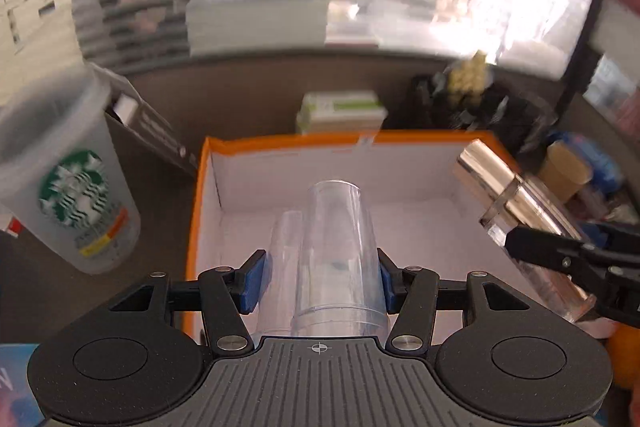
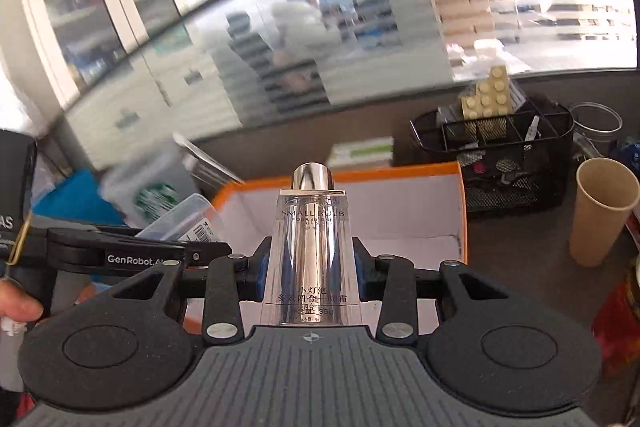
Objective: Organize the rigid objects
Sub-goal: 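Carry the cups with the left gripper into the orange box while the right gripper carries the tube there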
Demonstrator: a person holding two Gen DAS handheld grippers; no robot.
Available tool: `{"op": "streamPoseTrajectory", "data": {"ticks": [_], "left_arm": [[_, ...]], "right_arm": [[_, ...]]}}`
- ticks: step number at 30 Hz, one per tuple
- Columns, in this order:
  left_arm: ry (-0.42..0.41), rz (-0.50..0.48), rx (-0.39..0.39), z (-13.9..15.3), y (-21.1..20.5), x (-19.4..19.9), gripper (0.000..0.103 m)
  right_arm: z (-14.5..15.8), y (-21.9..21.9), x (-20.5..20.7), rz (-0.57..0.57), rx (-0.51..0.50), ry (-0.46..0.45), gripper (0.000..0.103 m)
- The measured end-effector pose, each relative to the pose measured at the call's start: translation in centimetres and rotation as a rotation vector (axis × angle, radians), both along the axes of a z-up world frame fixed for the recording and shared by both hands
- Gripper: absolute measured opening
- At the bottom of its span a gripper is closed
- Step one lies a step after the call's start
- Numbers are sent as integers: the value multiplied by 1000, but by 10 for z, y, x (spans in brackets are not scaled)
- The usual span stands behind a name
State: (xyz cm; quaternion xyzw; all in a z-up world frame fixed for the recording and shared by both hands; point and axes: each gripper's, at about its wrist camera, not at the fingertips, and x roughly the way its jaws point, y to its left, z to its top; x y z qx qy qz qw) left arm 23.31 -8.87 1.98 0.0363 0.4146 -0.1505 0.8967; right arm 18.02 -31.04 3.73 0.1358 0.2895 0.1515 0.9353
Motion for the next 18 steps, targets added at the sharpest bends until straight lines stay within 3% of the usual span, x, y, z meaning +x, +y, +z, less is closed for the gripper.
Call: {"op": "streamPoseTrajectory", "data": {"ticks": [7, 14, 18], "left_arm": [[68, -14, 63, -36, -21, 25, 53], [74, -26, 119, -41, -37, 44, 53], [137, -26, 128, -48, -40, 58, 53]], "right_arm": [[-35, 11, 41, 2, -91, 112, 35], [-51, 24, 66, 6, -215, 172, 35], [-57, 31, 77, 18, -266, 213, 35]]}}
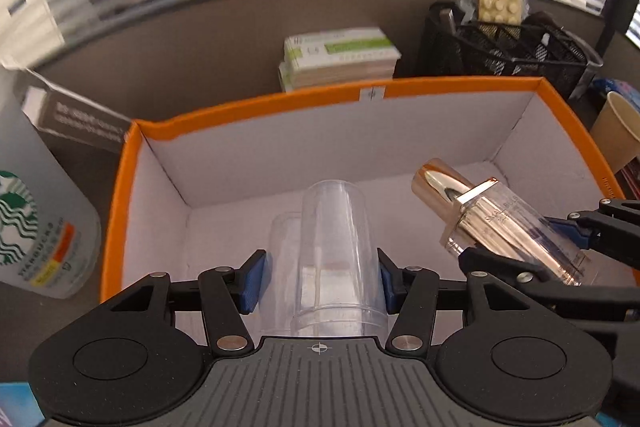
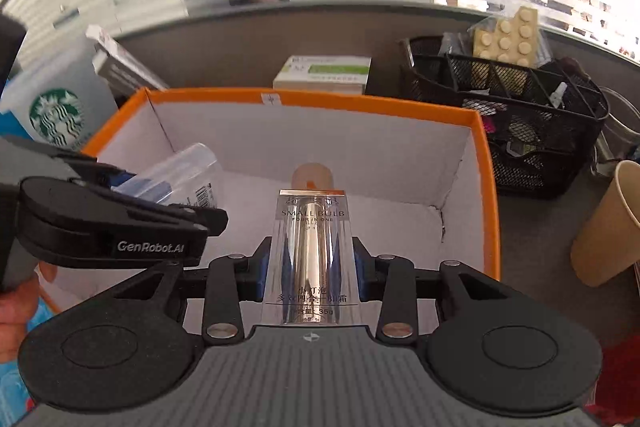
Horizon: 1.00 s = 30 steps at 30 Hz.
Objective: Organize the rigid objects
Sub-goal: 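Carry the cups with the left gripper into the orange box while the right gripper carries the tube there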
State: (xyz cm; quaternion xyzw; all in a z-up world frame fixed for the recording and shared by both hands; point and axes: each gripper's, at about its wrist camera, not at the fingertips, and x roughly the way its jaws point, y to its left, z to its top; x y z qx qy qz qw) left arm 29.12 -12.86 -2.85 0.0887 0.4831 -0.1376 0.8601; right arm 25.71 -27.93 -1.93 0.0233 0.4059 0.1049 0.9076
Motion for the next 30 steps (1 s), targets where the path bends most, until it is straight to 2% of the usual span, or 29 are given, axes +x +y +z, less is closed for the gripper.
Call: {"op": "streamPoseTrajectory", "data": {"ticks": [8, 15, 20, 23, 25, 27, 30], "left_arm": [[78, 11, 25, -12, -4, 14, 53], [125, 5, 134, -21, -19, 22, 53], [187, 14, 138, -27, -18, 27, 53], [172, 12, 165, -27, -21, 25, 58], [163, 25, 186, -28, -22, 25, 66], [167, 34, 185, -28, -20, 25, 72], [183, 50, 166, -29, -16, 27, 74]], "right_arm": [[-8, 7, 17, 3, -58, 77, 35], [-13, 12, 27, -11, -114, 136, 35], [-15, 17, 31, 4, -163, 164, 35], [-18, 16, 30, 1, -157, 175, 35], [-20, 16, 33, -1, -155, 182, 35], [-21, 17, 33, 2, -163, 188, 35], [-21, 18, 33, 3, -166, 188, 37]]}}
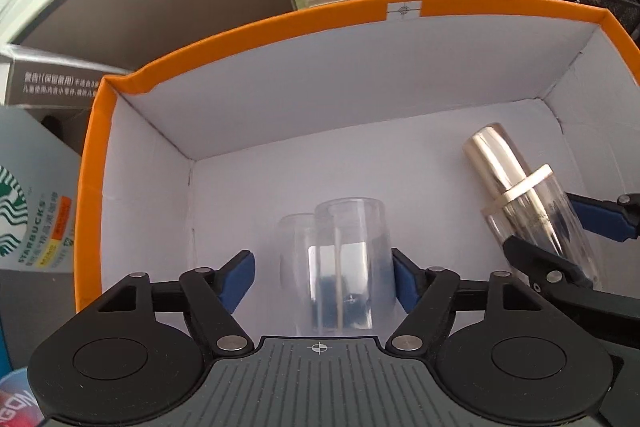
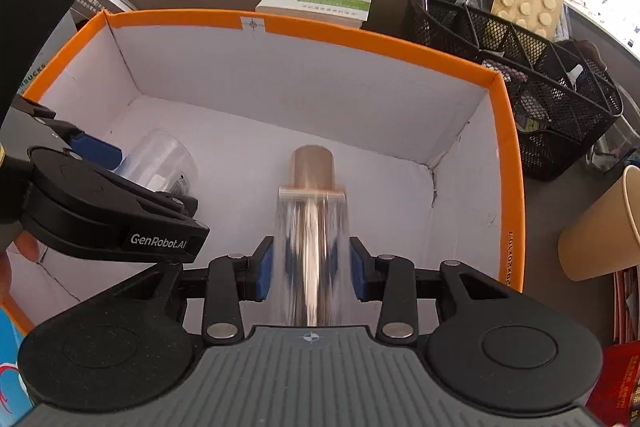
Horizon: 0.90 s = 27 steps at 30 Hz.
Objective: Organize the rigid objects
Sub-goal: 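Open the left gripper releasing the cups while the right gripper releases the tube in the box, then withdraw both grippers from the box back over the cluttered desk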
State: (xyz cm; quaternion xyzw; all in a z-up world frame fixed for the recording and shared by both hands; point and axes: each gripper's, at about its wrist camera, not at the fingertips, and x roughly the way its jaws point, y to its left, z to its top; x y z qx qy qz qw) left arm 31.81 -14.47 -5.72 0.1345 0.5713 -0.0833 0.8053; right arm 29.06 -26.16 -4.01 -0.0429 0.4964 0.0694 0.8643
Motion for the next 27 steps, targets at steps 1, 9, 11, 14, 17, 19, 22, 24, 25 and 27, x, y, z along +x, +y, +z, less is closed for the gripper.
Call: {"op": "streamPoseTrajectory", "data": {"ticks": [1, 9, 11, 14, 17, 19, 22, 24, 25, 27], "left_arm": [[2, 7, -2, 0, 1, 1, 75], [-28, 16, -47, 15, 3, -3, 90], [-33, 30, -73, 23, 6, -6, 90], [-69, 43, -88, 40, 8, -14, 98], [-128, 47, -108, 64, 10, -25, 101], [-157, 50, -146, 78, 24, -28, 101], [-233, 46, -194, 100, 33, -51, 101], [-297, 18, -221, 114, 44, -76, 101], [-336, 5, -234, 118, 52, -92, 101], [-426, -15, -245, 116, 67, -130, 103]], "right_arm": [[0, 0, 1, -3, -3, 3, 40], [15, -2, -8, 5, 19, -46, 54], [24, -2, -12, 8, 14, -71, 55], [40, -2, -21, 4, -24, -124, 63], [57, -5, -33, -10, -16, -170, 67], [70, -8, -42, -15, 12, -196, 68], [92, -10, -64, -14, 37, -261, 69], [107, -11, -88, -12, 58, -323, 69], [114, -12, -102, -16, 78, -361, 69], [122, -17, -136, -14, 130, -437, 69]]}}
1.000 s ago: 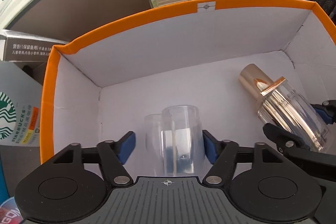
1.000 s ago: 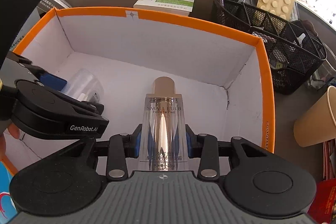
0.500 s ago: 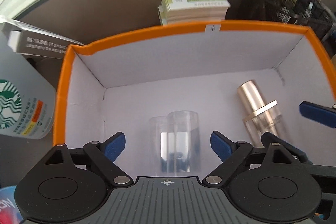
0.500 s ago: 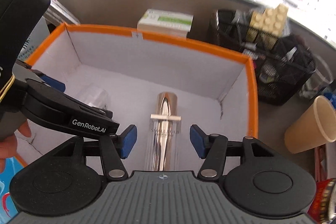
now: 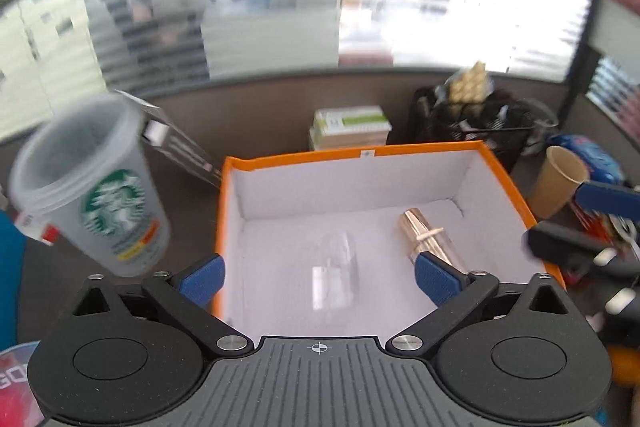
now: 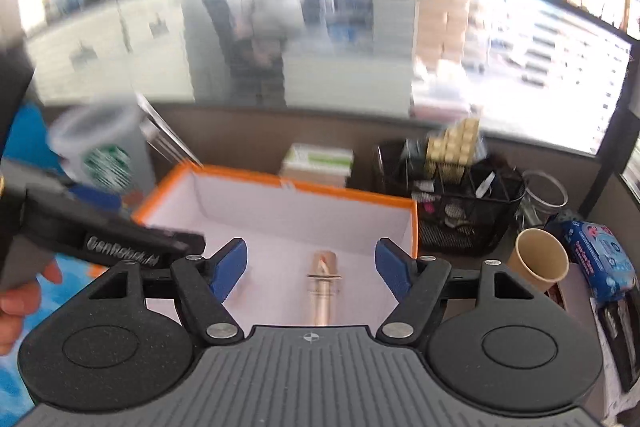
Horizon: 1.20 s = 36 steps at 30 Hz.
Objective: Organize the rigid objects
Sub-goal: 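Withdraw both grippers from the box back over the cluttered desk, then grasp the black marker with the left gripper while the right gripper grasps a thin dark pen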
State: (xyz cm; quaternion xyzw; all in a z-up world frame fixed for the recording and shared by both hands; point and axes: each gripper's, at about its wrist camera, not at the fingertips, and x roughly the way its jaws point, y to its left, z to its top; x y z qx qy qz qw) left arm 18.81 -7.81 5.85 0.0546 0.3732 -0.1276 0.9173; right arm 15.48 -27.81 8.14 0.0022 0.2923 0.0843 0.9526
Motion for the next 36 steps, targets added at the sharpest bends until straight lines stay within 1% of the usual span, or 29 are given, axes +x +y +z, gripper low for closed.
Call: {"op": "streamPoseTrajectory", "data": {"ticks": [2, 4, 6, 9, 10, 12, 14, 16, 20, 21, 22, 24, 25, 27, 32, 34, 36], "left_arm": [[-68, 1, 20, -12, 16, -37, 103], [-96, 21, 44, -31, 31, -67, 103], [-109, 46, 58, -52, 45, -92, 103], [-93, 83, 63, -76, 63, -120, 103], [-89, 95, 68, -82, 66, -127, 103], [-97, 79, 87, -89, 67, -140, 103], [-80, 70, 130, -99, 63, -146, 103], [-63, 36, 148, -107, 59, -151, 103], [-86, 15, 181, -113, 54, -169, 103], [-87, 8, 187, -115, 53, -171, 103], [-83, -5, 191, -118, 51, -175, 103], [-71, -30, 188, -123, 49, -179, 103], [-67, -36, 188, -125, 48, -180, 103], [-63, -42, 175, -128, 47, -183, 103], [-38, -50, 176, -138, 41, -181, 103], [-26, -65, 142, -138, 40, -182, 103], [-39, -72, 111, -134, 41, -186, 103]], "right_arm": [[-5, -4, -36, 13, 30, -58, 69], [-23, -6, -68, 3, 16, -83, 69], [-48, -3, -92, -12, -31, -73, 69], [-87, 6, -117, -26, -116, -31, 67], [-97, 8, -123, -28, -126, -20, 67], [-111, 12, -132, -25, -117, 2, 67], [-120, 12, -137, -39, -101, 9, 67], [-127, 13, -142, -53, -98, 12, 67], [-136, 8, -152, -106, -152, 1, 66], [-140, 6, -153, -117, -161, 1, 65], [-142, 4, -154, -123, -164, 7, 62], [-148, -1, -156, -132, -151, 15, 56], [-151, -4, -157, -136, -142, 19, 51], [-154, -8, -159, -144, -122, 21, 47], [-160, -10, -160, -152, -132, 29, 42], [-162, -12, -160, -146, -114, 35, 41], [-164, -12, -159, -141, -107, 38, 41]]}}
